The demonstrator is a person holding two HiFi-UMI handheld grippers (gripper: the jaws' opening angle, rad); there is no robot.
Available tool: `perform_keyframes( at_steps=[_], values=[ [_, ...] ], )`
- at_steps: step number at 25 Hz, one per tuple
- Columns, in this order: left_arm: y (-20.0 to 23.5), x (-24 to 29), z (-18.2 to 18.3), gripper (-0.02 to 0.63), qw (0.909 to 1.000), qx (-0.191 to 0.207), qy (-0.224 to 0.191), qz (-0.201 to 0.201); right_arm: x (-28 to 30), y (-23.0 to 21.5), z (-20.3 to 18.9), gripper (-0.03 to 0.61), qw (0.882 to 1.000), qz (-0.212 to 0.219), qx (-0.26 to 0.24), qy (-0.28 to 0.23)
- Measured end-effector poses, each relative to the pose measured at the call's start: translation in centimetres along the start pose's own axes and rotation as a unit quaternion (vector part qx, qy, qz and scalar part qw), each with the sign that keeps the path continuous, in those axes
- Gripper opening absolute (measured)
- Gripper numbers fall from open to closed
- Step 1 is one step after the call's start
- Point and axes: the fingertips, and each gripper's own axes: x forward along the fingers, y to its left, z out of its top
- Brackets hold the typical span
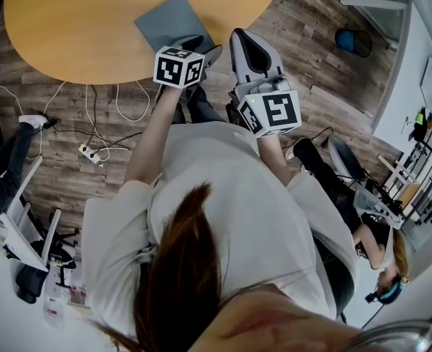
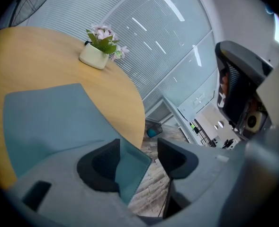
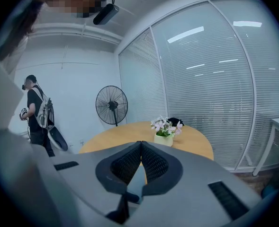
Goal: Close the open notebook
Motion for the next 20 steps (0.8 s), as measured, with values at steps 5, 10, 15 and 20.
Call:
perform_keyframes(
  at_steps=[5, 10, 15, 20],
  values=[
    [0.4, -1.0, 0.5, 0.207, 0.9996, 0.016, -0.010, 0.022, -0.6, 0.3, 0.1, -0.003, 1.000, -0.006, 0.002, -0.003],
    [1.0, -2.5, 2.1, 0.101, 0.9971, 0.035, -0.042, 0.052, -0.9, 1.0, 0.7, 0.000, 1.000, -0.004, -0.003, -0.012],
    [1.3, -4.2, 3.9, 0.027, 0.9925, 0.064, -0.065, 0.082, -1.3, 1.6, 1.7, 0.002, 1.000, 0.000, -0.012, -0.024],
    [1.6, -7.7, 7.3, 0.015, 0.9821, 0.090, -0.120, 0.113, -1.6, 2.5, 2.9, 0.002, 0.999, 0.007, -0.022, -0.037]
  ],
)
